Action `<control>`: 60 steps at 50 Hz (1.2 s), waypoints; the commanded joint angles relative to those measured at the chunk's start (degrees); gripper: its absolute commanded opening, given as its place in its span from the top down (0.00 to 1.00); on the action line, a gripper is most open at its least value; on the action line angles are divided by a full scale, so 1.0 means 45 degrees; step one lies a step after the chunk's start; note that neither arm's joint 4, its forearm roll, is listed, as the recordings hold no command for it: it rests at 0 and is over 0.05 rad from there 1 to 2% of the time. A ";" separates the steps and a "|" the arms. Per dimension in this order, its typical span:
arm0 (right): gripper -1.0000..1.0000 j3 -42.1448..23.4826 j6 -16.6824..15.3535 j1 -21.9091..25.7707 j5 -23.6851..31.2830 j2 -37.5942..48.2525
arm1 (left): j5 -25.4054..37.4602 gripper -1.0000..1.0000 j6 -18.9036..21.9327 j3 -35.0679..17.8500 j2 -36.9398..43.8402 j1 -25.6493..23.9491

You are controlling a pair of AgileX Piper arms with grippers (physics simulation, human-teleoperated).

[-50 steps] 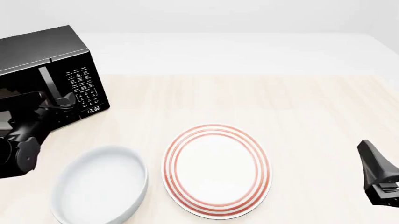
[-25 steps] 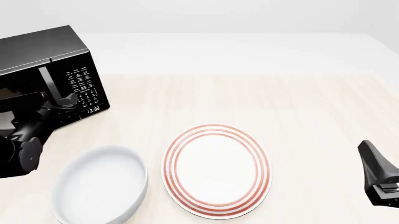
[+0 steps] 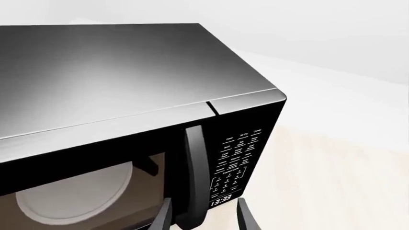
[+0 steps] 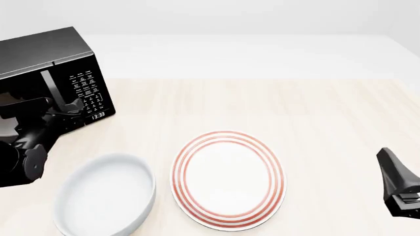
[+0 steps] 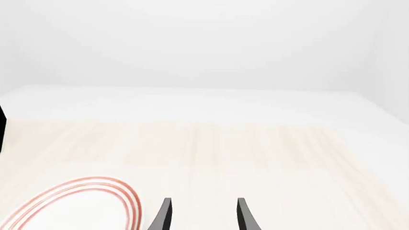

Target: Open the microwave.

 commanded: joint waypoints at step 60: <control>0.00 0.0000 0.0041 0.0028 -0.0015 -0.0008 | 0.0334 1.00 -0.0292 0.0175 -0.0403 -0.0654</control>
